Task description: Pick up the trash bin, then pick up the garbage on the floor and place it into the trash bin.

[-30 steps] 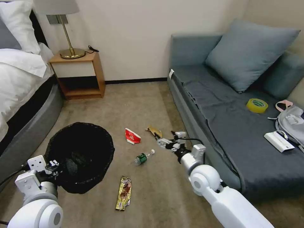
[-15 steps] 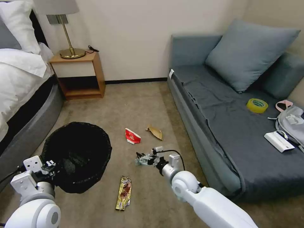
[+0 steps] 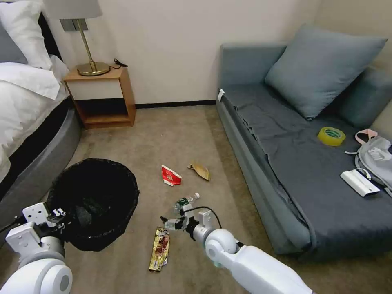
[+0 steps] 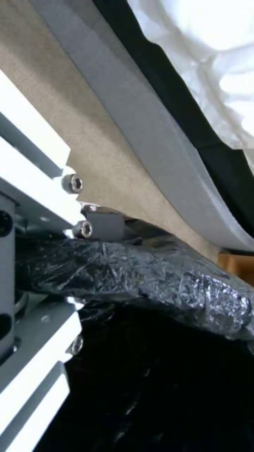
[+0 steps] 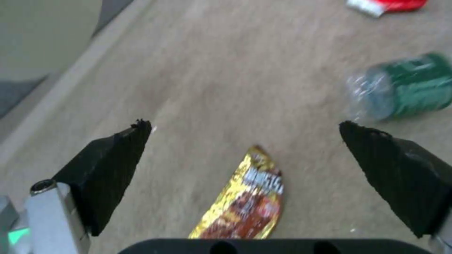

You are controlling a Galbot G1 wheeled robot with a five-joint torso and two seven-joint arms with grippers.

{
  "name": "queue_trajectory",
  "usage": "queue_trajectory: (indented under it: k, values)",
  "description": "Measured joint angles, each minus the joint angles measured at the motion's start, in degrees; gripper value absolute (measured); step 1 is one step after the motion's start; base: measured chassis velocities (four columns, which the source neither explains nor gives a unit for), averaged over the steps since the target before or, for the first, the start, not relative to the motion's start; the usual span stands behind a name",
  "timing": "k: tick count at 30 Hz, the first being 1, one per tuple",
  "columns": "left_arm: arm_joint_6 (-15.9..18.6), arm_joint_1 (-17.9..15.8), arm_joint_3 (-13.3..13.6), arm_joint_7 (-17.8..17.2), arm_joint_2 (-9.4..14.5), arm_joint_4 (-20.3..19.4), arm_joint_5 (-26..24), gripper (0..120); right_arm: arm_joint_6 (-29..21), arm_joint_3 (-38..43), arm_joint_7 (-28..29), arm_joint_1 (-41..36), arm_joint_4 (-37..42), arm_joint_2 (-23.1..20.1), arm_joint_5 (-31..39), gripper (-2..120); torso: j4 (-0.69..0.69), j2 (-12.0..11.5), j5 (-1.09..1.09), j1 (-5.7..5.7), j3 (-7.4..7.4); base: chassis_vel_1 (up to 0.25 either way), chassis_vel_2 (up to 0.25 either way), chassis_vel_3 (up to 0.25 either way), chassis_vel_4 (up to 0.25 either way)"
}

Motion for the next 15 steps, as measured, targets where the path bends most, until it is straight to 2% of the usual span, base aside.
queue_trajectory:
  k: [15]
  values:
    - [-0.7,1.5,0.0,0.0,-1.2,-0.6,1.9,2,5.4,-9.8,-5.8,4.7,-13.0,2.5,-1.3,100,0.00,0.0,0.00,0.00,0.00,0.000,0.000,0.000,0.000]
